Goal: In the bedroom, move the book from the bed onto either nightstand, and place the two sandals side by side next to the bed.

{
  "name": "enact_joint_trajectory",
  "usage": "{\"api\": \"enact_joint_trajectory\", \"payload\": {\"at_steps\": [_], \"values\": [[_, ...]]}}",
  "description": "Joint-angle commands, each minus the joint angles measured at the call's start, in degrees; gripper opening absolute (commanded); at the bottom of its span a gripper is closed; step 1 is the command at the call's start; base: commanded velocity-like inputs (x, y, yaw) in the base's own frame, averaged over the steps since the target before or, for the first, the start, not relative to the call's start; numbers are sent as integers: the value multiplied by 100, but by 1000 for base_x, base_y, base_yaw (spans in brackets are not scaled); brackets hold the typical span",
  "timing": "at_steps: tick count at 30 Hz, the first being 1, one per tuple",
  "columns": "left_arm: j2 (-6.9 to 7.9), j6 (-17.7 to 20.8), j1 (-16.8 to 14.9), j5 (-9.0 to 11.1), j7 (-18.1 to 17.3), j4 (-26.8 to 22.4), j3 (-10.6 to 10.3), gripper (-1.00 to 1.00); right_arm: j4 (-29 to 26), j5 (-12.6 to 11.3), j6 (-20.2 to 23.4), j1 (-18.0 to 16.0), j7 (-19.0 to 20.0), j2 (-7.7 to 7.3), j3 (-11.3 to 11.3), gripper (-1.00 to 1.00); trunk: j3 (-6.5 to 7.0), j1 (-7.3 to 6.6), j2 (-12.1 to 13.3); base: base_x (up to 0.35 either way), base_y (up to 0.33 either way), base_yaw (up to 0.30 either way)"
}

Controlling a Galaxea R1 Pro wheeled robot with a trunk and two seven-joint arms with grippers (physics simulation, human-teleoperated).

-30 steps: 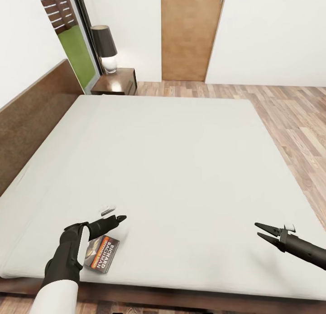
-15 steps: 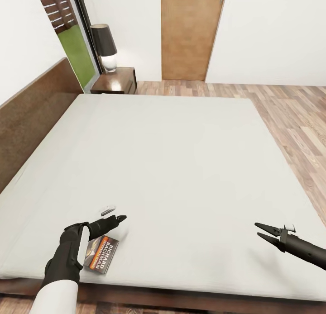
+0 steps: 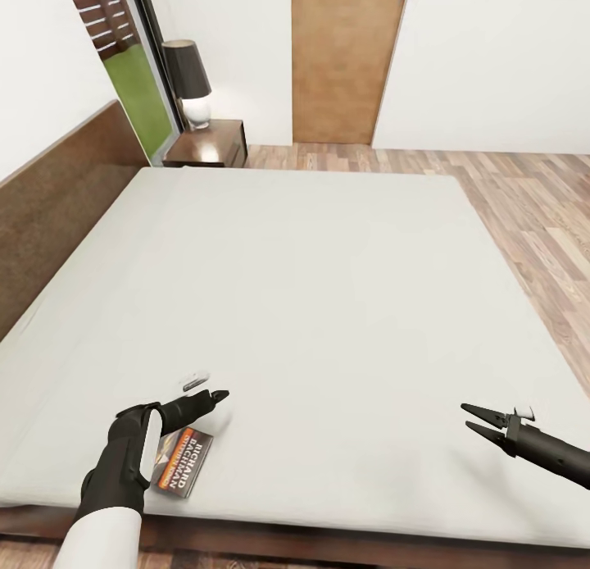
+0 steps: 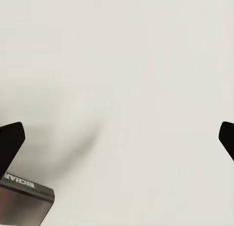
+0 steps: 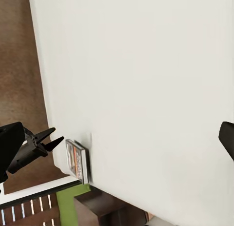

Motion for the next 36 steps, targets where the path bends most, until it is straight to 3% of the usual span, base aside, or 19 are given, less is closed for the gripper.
{"api": "enact_joint_trajectory", "payload": {"at_steps": [1, 7, 12, 23, 36], "values": [[-7, 31, -5, -23, -38, -6, 22, 100, 1, -13, 43, -3, 9, -1, -3, 100, -22, 23, -44, 0, 0, 0], [-7, 31, -5, -22, -38, -6, 22, 100, -1, -13, 43, -3, 9, -2, -7, 100, -130, 154, -285, 0, 0, 0], [-7, 31, -5, -23, -38, -6, 22, 100, -7, -13, 43, -2, 11, -7, -12, 100, -130, 154, -285, 0, 0, 0], [-7, 31, -5, -22, -38, -6, 22, 100, -7, -13, 43, -3, 11, -1, -6, 100, -327, 396, -726, 0, 0, 0], [-7, 31, -5, -22, -40, -6, 22, 100, -7, -13, 43, -3, 11, -2, -4, 100, -327, 396, -726, 0, 0, 0]]}}
